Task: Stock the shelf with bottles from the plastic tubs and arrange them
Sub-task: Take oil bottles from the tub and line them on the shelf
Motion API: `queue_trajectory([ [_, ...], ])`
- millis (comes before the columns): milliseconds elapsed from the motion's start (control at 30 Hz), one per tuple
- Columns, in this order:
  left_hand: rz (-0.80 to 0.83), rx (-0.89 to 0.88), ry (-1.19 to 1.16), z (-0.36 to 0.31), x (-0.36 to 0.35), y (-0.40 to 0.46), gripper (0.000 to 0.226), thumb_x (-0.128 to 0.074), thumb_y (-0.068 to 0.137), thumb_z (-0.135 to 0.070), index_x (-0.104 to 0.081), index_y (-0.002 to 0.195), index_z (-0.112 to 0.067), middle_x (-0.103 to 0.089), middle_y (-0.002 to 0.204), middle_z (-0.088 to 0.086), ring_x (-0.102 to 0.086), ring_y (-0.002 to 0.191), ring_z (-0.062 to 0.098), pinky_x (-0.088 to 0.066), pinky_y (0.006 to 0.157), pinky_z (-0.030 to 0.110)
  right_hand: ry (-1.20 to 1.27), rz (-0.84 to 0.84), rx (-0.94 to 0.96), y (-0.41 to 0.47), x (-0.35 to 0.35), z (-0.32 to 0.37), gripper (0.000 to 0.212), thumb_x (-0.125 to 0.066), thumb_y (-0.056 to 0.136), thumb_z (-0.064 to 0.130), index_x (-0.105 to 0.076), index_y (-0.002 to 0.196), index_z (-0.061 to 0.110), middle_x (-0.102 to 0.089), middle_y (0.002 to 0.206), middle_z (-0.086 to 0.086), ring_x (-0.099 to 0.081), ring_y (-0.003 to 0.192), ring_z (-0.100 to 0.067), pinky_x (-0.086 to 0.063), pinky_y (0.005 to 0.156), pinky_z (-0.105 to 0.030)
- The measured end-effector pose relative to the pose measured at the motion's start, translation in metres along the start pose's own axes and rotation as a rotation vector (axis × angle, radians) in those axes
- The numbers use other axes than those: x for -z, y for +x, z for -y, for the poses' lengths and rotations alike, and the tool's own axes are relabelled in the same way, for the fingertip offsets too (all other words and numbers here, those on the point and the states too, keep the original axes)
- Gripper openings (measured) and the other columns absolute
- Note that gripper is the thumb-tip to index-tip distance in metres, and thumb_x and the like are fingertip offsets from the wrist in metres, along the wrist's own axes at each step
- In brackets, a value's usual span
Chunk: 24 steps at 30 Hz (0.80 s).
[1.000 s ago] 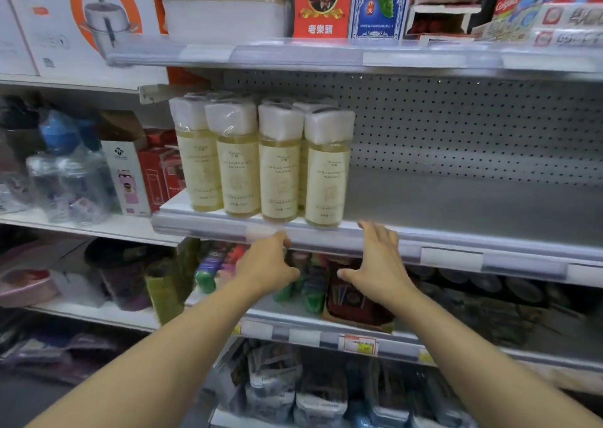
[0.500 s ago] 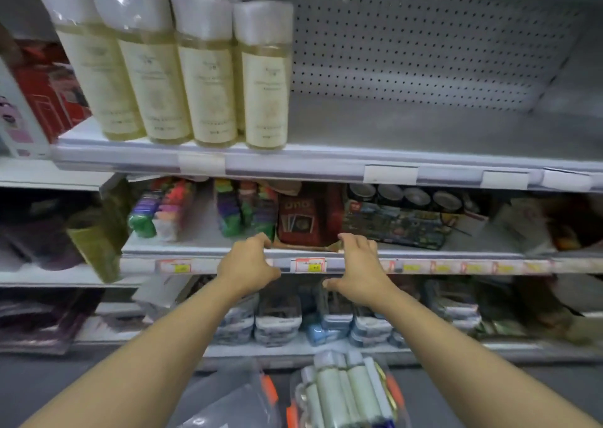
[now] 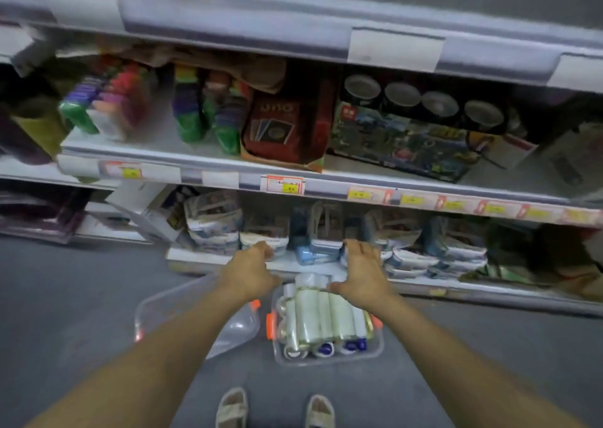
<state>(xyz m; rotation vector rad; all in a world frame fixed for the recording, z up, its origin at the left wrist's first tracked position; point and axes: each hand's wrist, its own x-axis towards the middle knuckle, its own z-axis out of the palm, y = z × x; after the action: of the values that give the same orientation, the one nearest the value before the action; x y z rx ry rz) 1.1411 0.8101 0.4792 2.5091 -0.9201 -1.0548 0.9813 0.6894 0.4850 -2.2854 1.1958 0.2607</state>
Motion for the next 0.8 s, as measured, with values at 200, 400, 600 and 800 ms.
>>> queue_trajectory([
  [200, 0.060, 0.126, -0.037, 0.008, -0.083, 0.022, 0.053, -0.072, 0.078, -0.030, -0.051, 0.126, -0.018, -0.062, 0.119, 0.006, -0.059, 0.110, 0.025, -0.048, 0.092, 0.036, 0.023, 0.133, -0.059, 0.022, -0.047, -0.067, 0.084, -0.076, 0.075, 0.033, -0.027, 0.141, 0.014, -0.032, 0.142, -0.007, -0.026, 0.132, -0.025, -0.028, 0.105, -0.031],
  [400, 0.085, 0.239, -0.090, 0.030, -0.163, 0.053, 0.055, -0.073, 0.078, -0.032, -0.051, 0.127, -0.022, -0.062, 0.119, 0.002, -0.060, 0.108, 0.022, -0.049, 0.087, 0.030, 0.086, 0.218, -0.122, 0.049, -0.104, -0.124, 0.087, -0.077, 0.076, 0.029, -0.026, 0.144, 0.012, -0.032, 0.146, -0.011, -0.025, 0.137, -0.026, -0.029, 0.109, -0.033],
  [600, 0.108, 0.284, -0.084, 0.060, -0.239, 0.099, 0.057, -0.072, 0.079, -0.031, -0.046, 0.129, -0.021, -0.061, 0.119, 0.005, -0.060, 0.108, 0.025, -0.050, 0.089, 0.035, 0.142, 0.259, -0.172, 0.079, -0.182, -0.164, 0.086, -0.076, 0.076, 0.024, -0.026, 0.144, 0.011, -0.035, 0.143, -0.011, -0.026, 0.136, -0.025, -0.031, 0.105, -0.031],
  [800, 0.049, 0.288, -0.084, 0.084, -0.319, 0.152, 0.071, -0.075, 0.077, -0.034, -0.038, 0.134, -0.016, -0.052, 0.131, 0.010, -0.052, 0.119, 0.028, -0.046, 0.096, 0.040, 0.212, 0.273, -0.198, 0.111, -0.259, -0.198, 0.080, -0.070, 0.082, 0.022, -0.022, 0.146, 0.012, -0.032, 0.145, -0.008, -0.027, 0.136, -0.024, -0.032, 0.103, -0.031],
])
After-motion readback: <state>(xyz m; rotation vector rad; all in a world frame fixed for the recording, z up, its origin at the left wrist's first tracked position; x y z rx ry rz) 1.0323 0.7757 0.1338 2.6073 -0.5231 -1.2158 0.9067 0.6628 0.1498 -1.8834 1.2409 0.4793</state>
